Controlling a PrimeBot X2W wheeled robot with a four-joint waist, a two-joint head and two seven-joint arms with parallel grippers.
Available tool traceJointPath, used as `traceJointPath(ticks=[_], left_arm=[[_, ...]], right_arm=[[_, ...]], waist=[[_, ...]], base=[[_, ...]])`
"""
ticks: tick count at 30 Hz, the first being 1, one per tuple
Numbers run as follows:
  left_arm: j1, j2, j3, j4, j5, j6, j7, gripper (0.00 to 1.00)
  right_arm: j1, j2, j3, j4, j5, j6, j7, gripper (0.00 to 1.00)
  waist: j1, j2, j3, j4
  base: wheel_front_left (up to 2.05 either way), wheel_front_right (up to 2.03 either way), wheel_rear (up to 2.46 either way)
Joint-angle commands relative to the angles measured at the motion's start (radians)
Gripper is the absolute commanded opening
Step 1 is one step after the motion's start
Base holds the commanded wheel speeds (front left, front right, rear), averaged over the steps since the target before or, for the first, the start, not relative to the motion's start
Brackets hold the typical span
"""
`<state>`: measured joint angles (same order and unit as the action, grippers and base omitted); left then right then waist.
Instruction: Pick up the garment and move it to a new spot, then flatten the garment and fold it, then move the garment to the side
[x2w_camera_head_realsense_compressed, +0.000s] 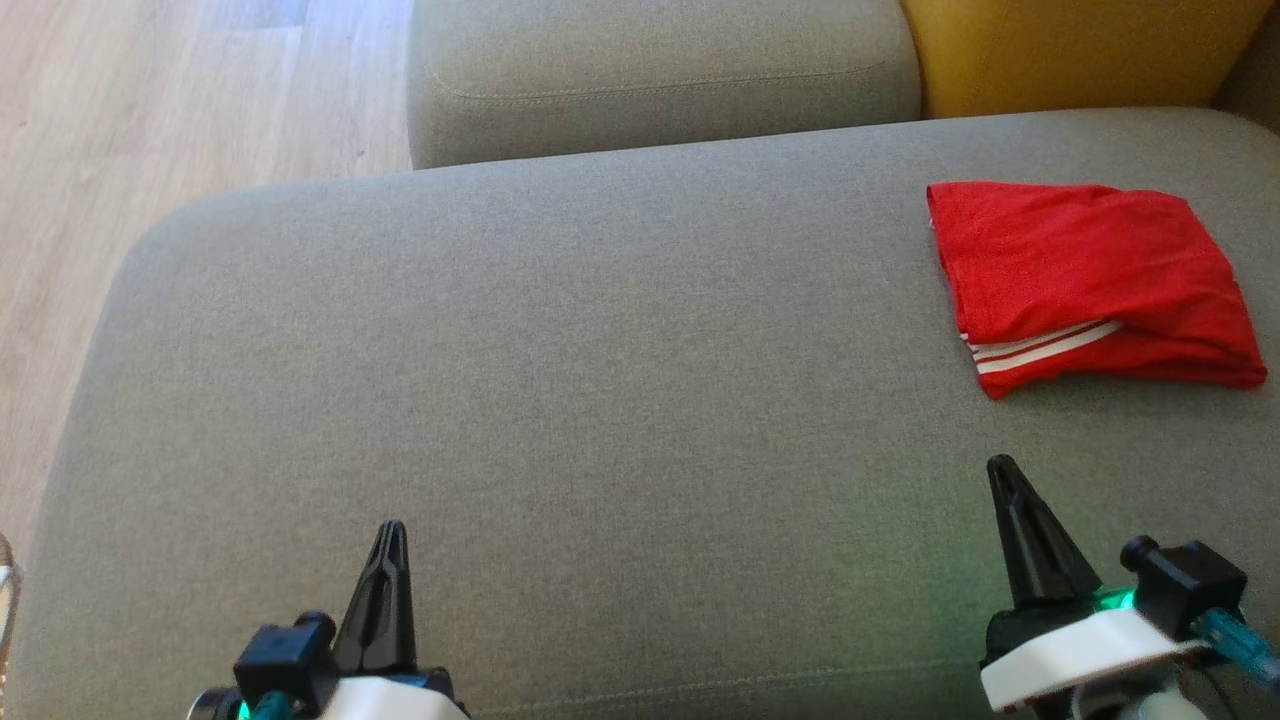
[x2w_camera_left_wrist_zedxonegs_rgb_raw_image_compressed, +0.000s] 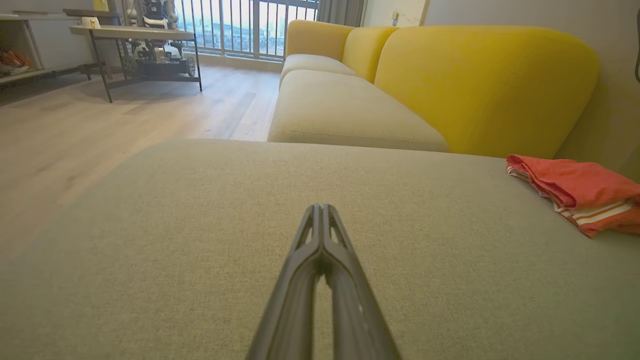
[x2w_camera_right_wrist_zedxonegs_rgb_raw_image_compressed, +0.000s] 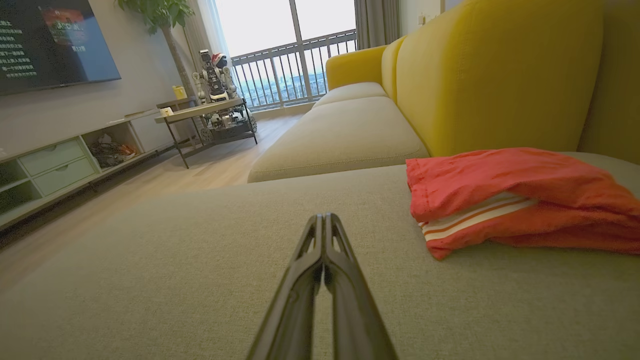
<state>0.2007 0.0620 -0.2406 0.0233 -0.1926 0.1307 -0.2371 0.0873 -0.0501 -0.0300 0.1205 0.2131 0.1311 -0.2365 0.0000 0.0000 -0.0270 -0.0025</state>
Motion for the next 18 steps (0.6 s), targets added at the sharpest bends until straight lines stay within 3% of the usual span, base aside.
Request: traceJointPath(ticks=[1, 18], left_arm=[[-0.042, 0.004, 0.015, -0.026, -0.033, -0.007, 0.008, 0.00], [-0.086, 0.013, 0.049, 0.020, -0.250, -0.048, 0.046, 0.00]], right_arm=[[-0.045, -0.006, -0.001, -0.030, 0.035, 0.000, 0.007, 0.00], [-0.067, -0.014, 0.000, -0.007, 0.246, 0.000, 0.048, 0.00]], waist=[[0.0000, 0.0000, 0.000, 0.000], [0.0000, 0.0000, 0.005, 0.000]], base=[[0.00, 0.00, 0.00], [0.00, 0.00, 0.00]])
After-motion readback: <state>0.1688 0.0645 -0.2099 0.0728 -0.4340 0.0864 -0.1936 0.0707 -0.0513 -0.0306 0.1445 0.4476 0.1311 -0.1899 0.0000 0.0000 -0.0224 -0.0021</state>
